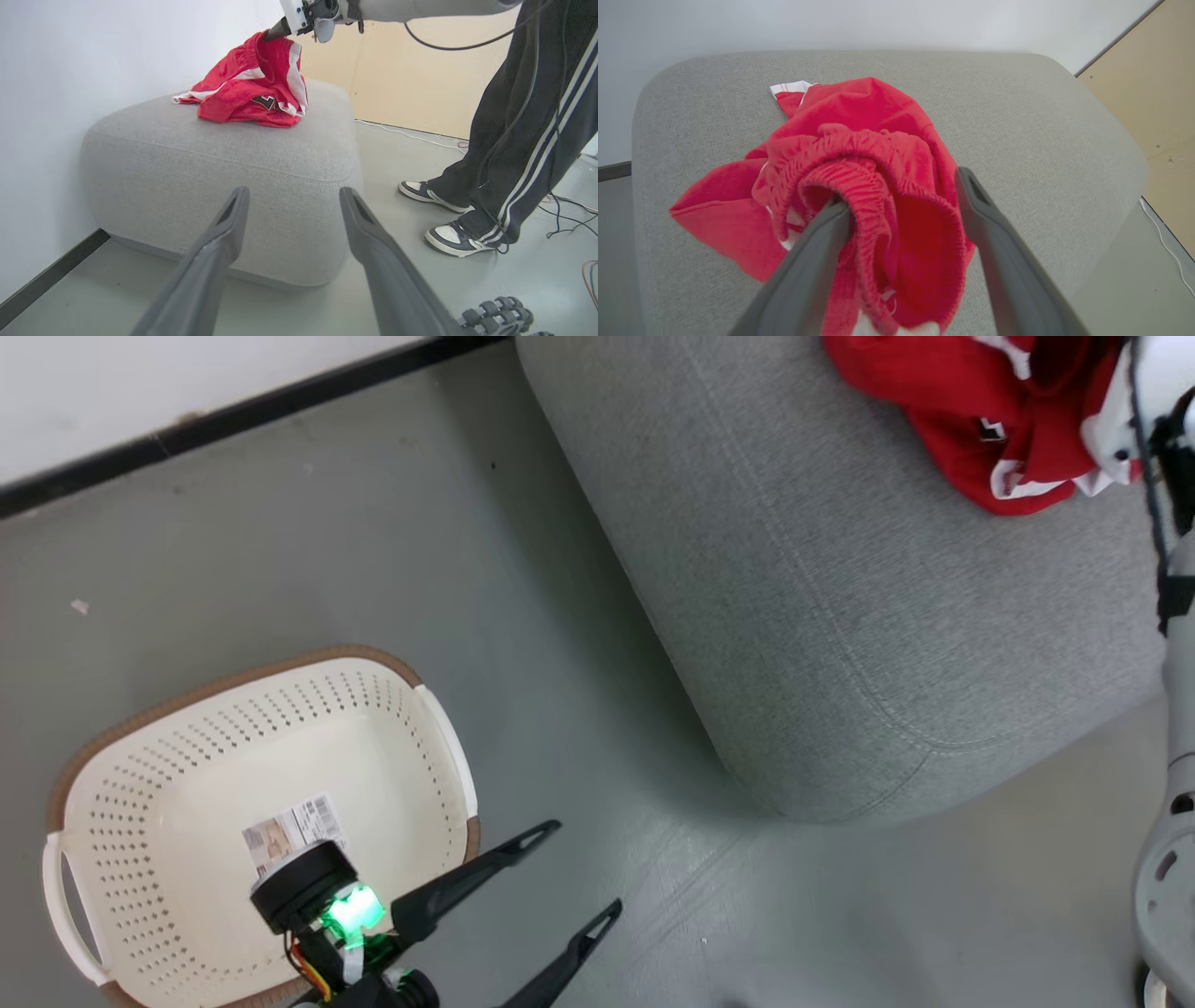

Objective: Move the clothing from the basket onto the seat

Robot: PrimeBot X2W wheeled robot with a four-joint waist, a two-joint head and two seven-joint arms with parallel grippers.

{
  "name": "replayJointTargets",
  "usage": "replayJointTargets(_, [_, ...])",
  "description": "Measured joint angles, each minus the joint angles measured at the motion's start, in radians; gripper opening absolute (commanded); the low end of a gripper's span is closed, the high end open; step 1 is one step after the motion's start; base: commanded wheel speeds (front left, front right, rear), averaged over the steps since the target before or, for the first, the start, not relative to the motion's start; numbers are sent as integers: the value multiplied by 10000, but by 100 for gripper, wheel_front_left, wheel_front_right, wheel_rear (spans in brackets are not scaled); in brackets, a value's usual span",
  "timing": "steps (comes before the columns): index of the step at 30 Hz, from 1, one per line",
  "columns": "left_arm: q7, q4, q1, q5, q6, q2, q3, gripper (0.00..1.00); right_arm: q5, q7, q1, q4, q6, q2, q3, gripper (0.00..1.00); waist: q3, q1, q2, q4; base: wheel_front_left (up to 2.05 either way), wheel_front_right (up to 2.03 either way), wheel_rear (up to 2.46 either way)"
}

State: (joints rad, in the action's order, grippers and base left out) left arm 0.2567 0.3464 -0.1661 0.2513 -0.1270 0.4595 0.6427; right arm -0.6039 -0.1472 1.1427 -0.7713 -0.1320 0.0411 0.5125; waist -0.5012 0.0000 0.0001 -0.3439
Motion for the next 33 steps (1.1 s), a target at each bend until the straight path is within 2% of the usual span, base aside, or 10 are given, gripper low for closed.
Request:
replayJointTargets(9, [0, -263, -4, 54, -2, -295, -221, 100, 717, 644, -208, -240, 0, 19, -685, 100, 805, 0, -1, -141, 0, 0, 0])
replayJointTargets(18, [0, -608, 15, 35, -2, -589, -366, 100, 1762, 1546, -585, -198, 0, 35, -878, 100, 1571, 0, 0, -228, 0, 0, 0])
replayJointTargets(25, [0, -907, 315, 21, -2, -1137, -635, 100, 2107, 2696, -890, 140, 0, 84, -1862, 100, 2273, 0, 0, -256, 0, 0, 0])
replayJointTargets(33, [0, -1235, 726, 21, 2, -1906, -1262, 100, 3390, 3822, -1753, 182, 0, 144, -3388, 100, 3144, 0, 0, -117, 0, 0, 0])
